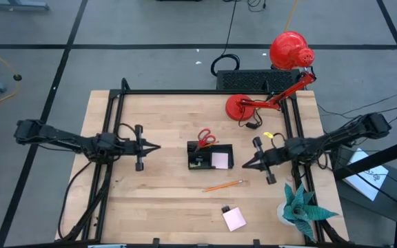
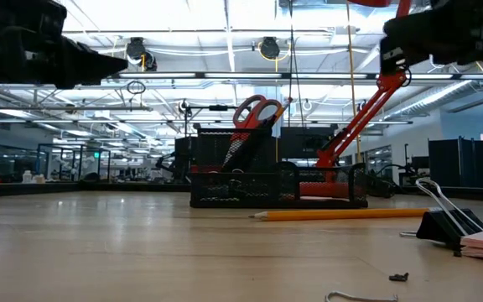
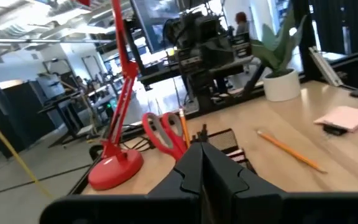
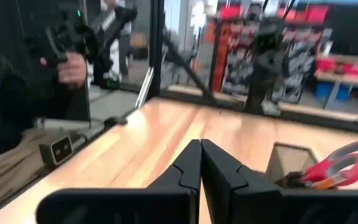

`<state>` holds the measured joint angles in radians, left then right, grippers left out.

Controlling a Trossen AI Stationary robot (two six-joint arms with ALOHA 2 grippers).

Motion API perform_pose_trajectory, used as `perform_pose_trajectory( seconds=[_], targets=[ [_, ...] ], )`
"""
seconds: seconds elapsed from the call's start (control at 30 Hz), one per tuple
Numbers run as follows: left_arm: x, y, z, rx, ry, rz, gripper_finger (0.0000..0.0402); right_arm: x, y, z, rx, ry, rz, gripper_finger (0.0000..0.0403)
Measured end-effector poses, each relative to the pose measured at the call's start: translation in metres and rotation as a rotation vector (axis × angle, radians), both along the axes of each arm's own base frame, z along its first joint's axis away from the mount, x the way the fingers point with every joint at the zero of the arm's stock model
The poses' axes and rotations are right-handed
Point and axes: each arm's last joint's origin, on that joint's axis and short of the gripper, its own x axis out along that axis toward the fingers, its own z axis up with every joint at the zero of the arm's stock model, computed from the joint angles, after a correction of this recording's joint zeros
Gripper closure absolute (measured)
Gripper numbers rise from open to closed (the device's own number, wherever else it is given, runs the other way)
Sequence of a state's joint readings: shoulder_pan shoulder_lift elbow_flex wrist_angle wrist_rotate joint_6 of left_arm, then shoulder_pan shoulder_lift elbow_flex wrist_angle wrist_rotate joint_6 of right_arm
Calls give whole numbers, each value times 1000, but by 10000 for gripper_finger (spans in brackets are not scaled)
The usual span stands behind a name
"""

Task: Pick and place office supplies into organizer
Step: Put the binder clip into the bottom left compartment of the desk organizer

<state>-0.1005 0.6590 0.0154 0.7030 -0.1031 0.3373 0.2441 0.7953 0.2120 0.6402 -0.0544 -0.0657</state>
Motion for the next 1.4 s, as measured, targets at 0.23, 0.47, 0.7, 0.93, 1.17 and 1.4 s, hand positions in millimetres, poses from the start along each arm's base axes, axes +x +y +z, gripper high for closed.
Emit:
perform_pose_trajectory(
  seconds=[0.23,0.47,0.7,0.93,1.17,1.4],
  targets=[
    [2,2,-2,0,19,62,366,35,24,8,-33,292,-4,396],
    [2,4,-2,-34,16,77,373,69,60,9,-67,389,3,355],
    [2,6,-2,-60,13,94,391,93,94,16,-84,472,50,300],
    [2,10,-2,-53,13,121,396,101,112,11,-100,528,43,251],
    [2,14,-2,-87,15,149,366,104,112,-8,-108,628,40,228],
    [2,15,-3,-114,21,147,356,105,107,-26,-11,742,15,232]
  ],
)
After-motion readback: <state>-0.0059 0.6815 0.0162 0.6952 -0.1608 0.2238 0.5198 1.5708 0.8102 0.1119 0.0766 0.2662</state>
